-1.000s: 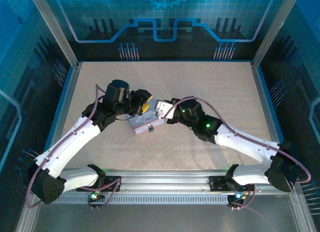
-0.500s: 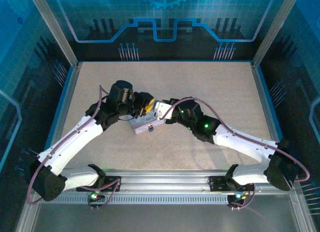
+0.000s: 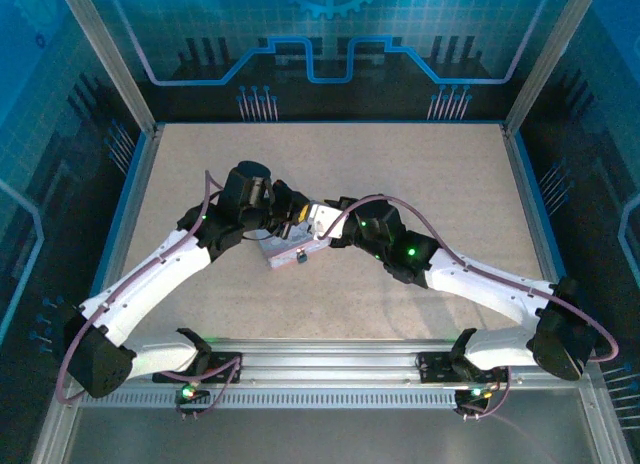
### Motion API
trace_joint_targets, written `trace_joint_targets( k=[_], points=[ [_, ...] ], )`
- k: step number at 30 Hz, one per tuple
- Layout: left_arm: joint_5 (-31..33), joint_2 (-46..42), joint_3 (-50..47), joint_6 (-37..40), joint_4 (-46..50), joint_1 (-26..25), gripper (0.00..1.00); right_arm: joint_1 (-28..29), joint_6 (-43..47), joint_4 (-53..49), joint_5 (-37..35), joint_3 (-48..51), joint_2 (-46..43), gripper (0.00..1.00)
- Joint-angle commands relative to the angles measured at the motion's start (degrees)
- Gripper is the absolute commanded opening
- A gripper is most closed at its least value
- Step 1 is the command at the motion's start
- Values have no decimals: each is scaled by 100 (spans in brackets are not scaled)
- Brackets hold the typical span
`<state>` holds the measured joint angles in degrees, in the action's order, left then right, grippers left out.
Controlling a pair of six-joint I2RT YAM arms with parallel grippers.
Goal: Unlock a padlock with a key
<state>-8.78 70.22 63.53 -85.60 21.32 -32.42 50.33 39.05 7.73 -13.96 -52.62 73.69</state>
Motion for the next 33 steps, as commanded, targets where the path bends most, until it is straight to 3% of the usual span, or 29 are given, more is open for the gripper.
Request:
trace_joint_targets(
  k=[1,4,8,13,15,19,27,33],
  points=[
    [-72,62,-36,90,-64,-39,0,66,-73,55,-1,28,-85,6],
    [4,30,-48,488,-242,-39,0,-104,-417,-297,451,3,-247,19],
    [262,-122,-98,1413,-537,-38,0,-573,-1118,-737,1606,79,-616,36],
    [154,-379,-580,2828,-1723,-44,0,-1432,-2130,-1002,3543,147,-971,48],
    [-101,-446,-762,3461,-2213,-42,0,-1834,-2610,-960,4526,139,-991,53],
    [-673,-544,-816,4562,-2717,-42,0,-2281,-3246,-832,5834,23,-839,56],
    [-1678,-673,-644,6479,-2630,-44,0,-2447,-3527,-1063,6732,-571,-247,56],
    [-2145,-783,-687,7074,-2580,-44,0,-2544,-3673,-992,7015,-753,-56,56]
  ],
)
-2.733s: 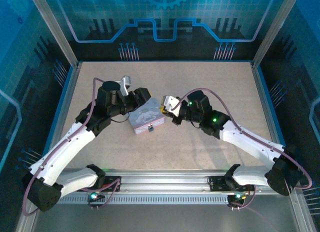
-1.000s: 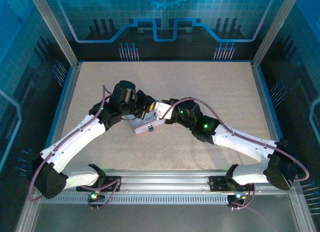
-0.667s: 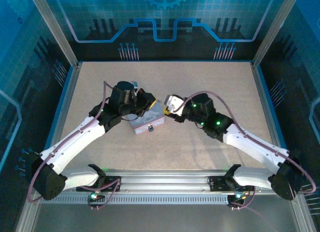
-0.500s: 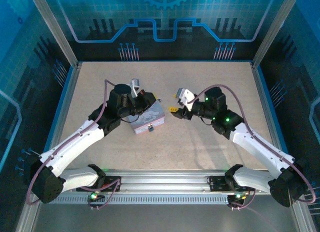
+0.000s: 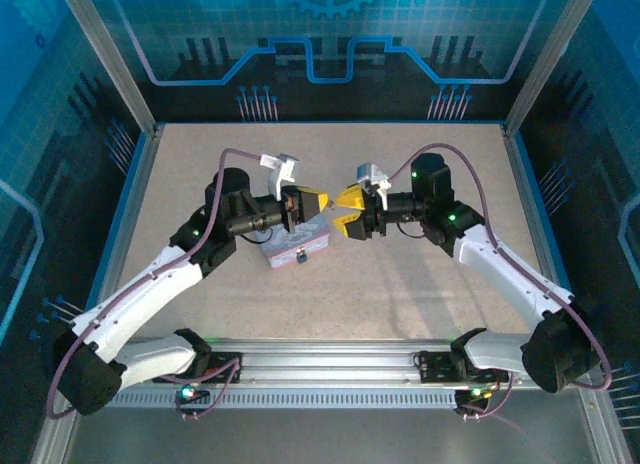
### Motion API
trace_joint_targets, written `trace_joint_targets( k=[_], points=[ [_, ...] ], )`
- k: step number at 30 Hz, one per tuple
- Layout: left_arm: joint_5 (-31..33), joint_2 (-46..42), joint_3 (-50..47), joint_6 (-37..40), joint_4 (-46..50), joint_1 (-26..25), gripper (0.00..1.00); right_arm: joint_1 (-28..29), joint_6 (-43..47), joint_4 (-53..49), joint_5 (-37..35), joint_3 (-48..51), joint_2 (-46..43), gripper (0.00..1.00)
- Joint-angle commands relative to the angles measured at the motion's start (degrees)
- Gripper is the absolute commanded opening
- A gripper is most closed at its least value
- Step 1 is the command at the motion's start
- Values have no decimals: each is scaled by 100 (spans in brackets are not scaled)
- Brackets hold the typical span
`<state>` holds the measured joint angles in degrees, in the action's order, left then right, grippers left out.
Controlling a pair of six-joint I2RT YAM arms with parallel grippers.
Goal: Unlock a padlock with a key
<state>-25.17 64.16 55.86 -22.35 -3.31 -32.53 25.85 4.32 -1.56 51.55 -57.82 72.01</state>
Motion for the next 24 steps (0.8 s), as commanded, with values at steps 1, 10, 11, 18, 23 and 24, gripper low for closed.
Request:
trace_joint_targets(
  k=[1,10,11,18,23,24],
  points=[
    [-533,-198,50,789,-151,-26,0,-97,-228,-99,549,-289,162,56],
    [-608,-246,-58,780,-276,-23,0,-103,-434,-82,634,-415,300,47],
    [-608,-247,-58,799,-258,-25,0,-97,-461,-79,659,-430,307,46],
    [-587,-247,-65,807,-223,-24,0,-82,-498,-79,773,-493,315,44],
    [-568,-240,-66,811,-198,-24,0,-56,-538,-55,778,-544,364,37],
    [-568,-243,-62,820,-190,-23,0,-41,-552,-47,778,-546,380,35]
  ],
)
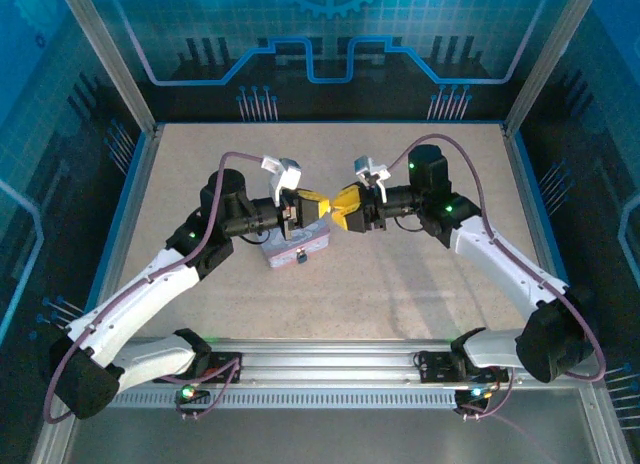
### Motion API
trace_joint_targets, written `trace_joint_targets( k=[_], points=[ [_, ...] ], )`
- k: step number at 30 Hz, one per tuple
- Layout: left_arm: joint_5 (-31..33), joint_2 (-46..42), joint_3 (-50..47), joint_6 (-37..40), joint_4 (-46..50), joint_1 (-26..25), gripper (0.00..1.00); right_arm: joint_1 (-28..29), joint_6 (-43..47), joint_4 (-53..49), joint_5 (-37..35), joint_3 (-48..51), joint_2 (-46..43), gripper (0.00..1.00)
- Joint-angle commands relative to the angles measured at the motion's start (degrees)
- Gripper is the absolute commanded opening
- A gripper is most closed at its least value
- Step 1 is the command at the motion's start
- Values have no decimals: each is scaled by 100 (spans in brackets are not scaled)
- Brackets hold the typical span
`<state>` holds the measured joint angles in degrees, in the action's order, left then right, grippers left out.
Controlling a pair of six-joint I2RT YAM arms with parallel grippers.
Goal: Unlock a padlock with a key
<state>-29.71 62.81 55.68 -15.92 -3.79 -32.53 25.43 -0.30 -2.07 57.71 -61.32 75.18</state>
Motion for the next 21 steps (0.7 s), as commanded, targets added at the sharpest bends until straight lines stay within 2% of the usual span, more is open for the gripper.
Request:
trace_joint_targets(
  k=[1,9,21],
  points=[
    [-117,-105,-44,184,-127,-23,0,12,-108,13,162,-210,76,33],
    [-153,-115,-36,238,-44,-23,0,54,-198,96,114,-256,131,25],
    [-156,-95,-34,335,54,-13,0,81,-309,180,106,-302,129,27]
  ],
)
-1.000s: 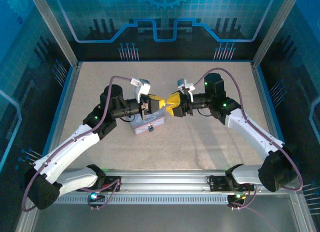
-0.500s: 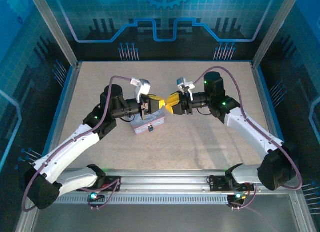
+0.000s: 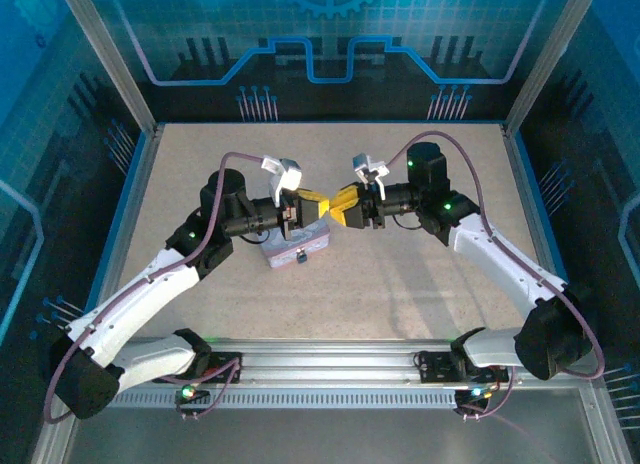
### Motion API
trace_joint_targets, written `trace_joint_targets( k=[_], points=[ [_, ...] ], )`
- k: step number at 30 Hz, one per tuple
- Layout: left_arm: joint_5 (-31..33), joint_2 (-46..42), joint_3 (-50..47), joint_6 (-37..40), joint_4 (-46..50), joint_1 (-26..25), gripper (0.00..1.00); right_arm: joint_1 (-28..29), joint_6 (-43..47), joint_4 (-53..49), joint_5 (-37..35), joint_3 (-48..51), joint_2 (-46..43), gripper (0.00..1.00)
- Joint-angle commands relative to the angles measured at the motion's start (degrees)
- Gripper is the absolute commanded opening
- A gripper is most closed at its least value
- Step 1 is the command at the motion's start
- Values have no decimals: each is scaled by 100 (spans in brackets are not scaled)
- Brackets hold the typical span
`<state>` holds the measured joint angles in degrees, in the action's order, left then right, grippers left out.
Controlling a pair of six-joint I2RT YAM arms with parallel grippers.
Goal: Unlock a padlock with a key
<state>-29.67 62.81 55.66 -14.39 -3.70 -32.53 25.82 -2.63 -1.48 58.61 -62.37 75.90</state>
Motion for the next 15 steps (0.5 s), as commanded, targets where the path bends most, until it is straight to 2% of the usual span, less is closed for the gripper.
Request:
trace_joint_targets(
  k=[1,10,15],
  points=[
    [-153,-95,-33,182,42,-11,0,46,-71,113,10,-197,63,27],
    [-94,-94,-63,138,19,-6,0,106,113,-141,-12,-224,87,21],
    [-76,-93,-80,93,-32,19,0,120,160,-240,-44,-197,88,22]
  ],
)
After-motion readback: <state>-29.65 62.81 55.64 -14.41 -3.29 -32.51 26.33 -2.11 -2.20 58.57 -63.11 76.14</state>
